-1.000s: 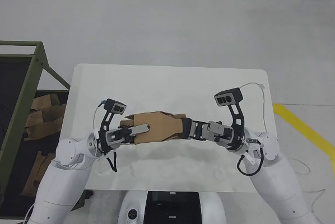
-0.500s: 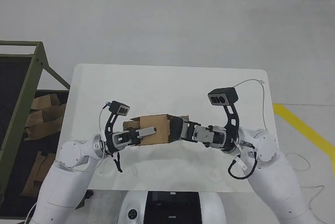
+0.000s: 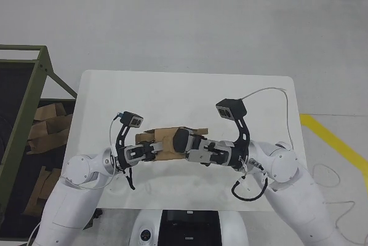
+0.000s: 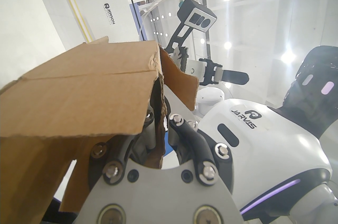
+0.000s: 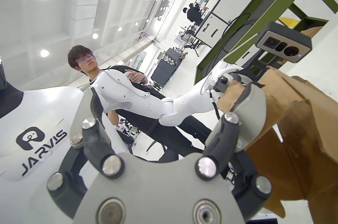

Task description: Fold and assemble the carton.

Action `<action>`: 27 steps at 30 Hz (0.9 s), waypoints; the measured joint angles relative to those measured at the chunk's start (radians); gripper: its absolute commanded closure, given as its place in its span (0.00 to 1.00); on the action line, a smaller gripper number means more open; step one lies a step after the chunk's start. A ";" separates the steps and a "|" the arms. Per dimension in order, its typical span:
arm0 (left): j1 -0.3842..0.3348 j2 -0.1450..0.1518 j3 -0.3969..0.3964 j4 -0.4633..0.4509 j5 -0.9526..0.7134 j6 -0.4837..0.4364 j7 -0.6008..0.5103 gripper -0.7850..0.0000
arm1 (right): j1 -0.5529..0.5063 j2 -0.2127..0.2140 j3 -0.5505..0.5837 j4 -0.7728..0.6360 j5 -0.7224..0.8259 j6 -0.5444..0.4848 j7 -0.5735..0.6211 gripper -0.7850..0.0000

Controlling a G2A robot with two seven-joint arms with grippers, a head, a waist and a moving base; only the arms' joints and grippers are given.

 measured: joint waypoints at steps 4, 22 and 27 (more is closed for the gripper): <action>0.000 0.001 0.000 0.001 -0.002 0.000 -0.003 1.00 | -0.002 0.001 0.004 -0.012 -0.057 0.002 -0.032 0.00; 0.000 0.007 0.000 0.006 -0.003 0.004 0.000 1.00 | 0.011 -0.001 -0.022 -0.012 -0.100 0.020 -0.038 0.00; -0.006 0.008 0.004 0.006 -0.002 0.007 0.000 1.00 | 0.011 0.001 -0.016 -0.005 -0.094 0.021 -0.035 0.00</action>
